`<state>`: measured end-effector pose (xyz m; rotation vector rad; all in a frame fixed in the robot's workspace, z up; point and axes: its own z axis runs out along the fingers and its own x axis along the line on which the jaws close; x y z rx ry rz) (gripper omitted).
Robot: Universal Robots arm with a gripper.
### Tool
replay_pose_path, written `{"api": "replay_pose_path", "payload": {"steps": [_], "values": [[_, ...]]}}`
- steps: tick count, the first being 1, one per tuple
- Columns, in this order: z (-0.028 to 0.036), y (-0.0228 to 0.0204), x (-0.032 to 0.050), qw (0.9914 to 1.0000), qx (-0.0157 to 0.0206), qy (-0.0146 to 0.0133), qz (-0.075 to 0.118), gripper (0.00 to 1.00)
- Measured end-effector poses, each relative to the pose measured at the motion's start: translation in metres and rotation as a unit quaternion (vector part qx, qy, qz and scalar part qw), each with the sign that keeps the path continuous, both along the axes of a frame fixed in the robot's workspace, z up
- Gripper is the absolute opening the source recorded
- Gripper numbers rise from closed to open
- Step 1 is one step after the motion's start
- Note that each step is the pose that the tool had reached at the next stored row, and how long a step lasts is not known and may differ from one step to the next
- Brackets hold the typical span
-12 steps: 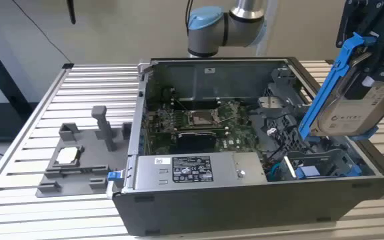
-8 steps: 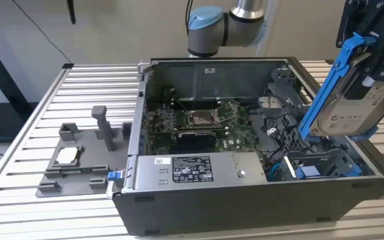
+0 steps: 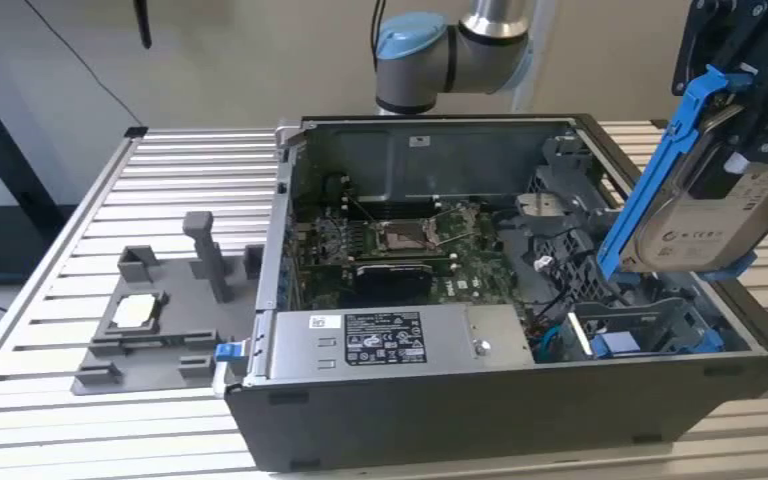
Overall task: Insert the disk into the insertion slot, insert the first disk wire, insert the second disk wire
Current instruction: 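Insert the disk into the insertion slot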
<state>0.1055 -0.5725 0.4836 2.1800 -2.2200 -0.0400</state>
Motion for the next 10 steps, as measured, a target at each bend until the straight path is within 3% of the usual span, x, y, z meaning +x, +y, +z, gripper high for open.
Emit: {"api": "replay_pose_path", "payload": {"steps": [10], "values": [[-0.01,0.0,0.0012,0.99999,-0.0001,0.0,0.004,0.33]]}}
